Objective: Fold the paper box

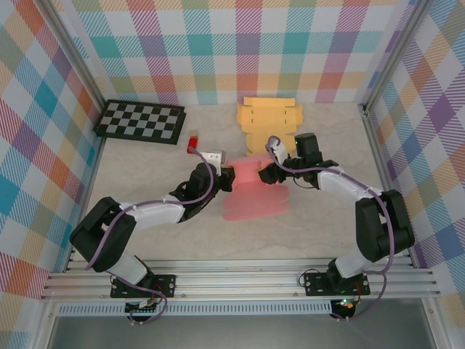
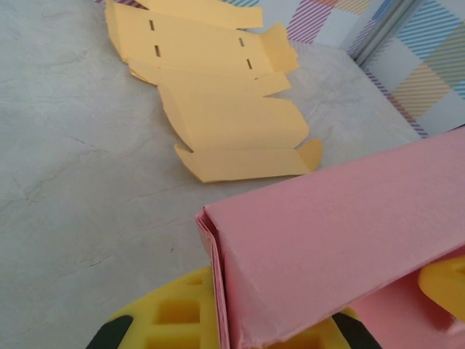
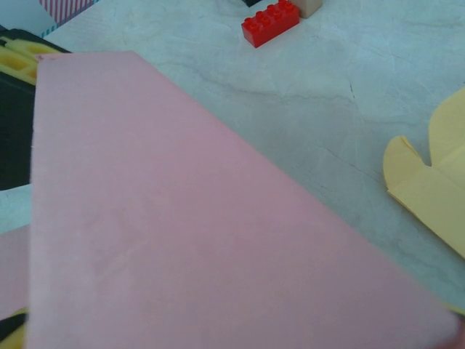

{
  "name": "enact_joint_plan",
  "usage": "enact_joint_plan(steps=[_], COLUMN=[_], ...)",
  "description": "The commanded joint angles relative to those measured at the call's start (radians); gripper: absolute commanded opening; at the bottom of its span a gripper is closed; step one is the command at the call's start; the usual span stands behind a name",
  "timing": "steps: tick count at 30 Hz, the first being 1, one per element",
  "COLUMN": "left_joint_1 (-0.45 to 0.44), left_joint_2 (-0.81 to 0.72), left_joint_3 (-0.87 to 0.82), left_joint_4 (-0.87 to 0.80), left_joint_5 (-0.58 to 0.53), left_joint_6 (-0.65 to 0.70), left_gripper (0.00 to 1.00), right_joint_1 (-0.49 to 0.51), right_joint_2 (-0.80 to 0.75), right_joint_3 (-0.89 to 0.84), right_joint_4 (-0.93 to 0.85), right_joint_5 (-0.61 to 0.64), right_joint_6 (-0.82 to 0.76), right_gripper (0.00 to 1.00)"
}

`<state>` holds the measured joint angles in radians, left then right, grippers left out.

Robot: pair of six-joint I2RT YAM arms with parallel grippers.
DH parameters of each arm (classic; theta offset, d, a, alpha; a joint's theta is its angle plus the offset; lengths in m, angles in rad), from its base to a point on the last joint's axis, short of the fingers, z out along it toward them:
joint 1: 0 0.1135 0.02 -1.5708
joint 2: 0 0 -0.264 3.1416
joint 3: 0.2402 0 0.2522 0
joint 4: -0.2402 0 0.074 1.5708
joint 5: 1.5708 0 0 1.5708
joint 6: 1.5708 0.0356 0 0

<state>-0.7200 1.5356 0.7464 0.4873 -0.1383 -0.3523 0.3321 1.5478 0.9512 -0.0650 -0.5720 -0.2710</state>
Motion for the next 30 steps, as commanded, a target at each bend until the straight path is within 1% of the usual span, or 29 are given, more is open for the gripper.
enact_joint_plan(steps=[1,4,10,14,17,20,23,25,28,30], left_joint_1=[-0.033,-0.032,-0.032,-0.033,-0.033,-0.033,-0.033,-0.033,-0.031,-0.030], left_joint_2=[-0.027,-0.010,0.032,0.043,0.043,0.039,0.033,0.028,0.015,0.006], left_joint_3=[0.062,0.082,0.110,0.106,0.099,0.094,0.082,0.077,0.071,0.063], left_joint_4=[-0.120,-0.173,-0.211,-0.197,-0.183,-0.190,-0.185,-0.175,-0.162,-0.151], left_joint_5=[-0.062,-0.119,-0.142,-0.136,-0.122,-0.135,-0.149,-0.139,-0.128,-0.123], left_joint_6=[-0.015,-0.024,-0.036,-0.032,-0.009,0.017,0.048,0.071,0.110,0.126], left_gripper=[0.00,0.00,0.00,0.00,0.00,0.00,0.00,0.00,0.00,0.00], right_joint_1=[0.003,0.004,-0.001,-0.032,-0.099,-0.166,-0.200,-0.208,-0.220,-0.227], right_joint_2=[-0.042,-0.068,-0.108,-0.151,-0.210,-0.289,-0.352,-0.363,-0.338,-0.312], right_joint_3=[0.045,0.058,0.086,0.090,0.089,0.072,0.016,-0.035,-0.076,-0.079], right_joint_4=[-0.046,-0.105,-0.236,-0.300,-0.349,-0.385,-0.350,-0.298,-0.270,-0.278], right_joint_5=[0.013,-0.032,-0.068,-0.071,-0.128,-0.166,-0.101,-0.031,-0.013,-0.034], right_joint_6=[-0.010,-0.017,-0.074,-0.110,-0.137,-0.167,-0.196,-0.224,-0.296,-0.325], right_gripper=[0.64,0.73,0.85,0.86,0.86,0.86,0.86,0.85,0.81,0.80])
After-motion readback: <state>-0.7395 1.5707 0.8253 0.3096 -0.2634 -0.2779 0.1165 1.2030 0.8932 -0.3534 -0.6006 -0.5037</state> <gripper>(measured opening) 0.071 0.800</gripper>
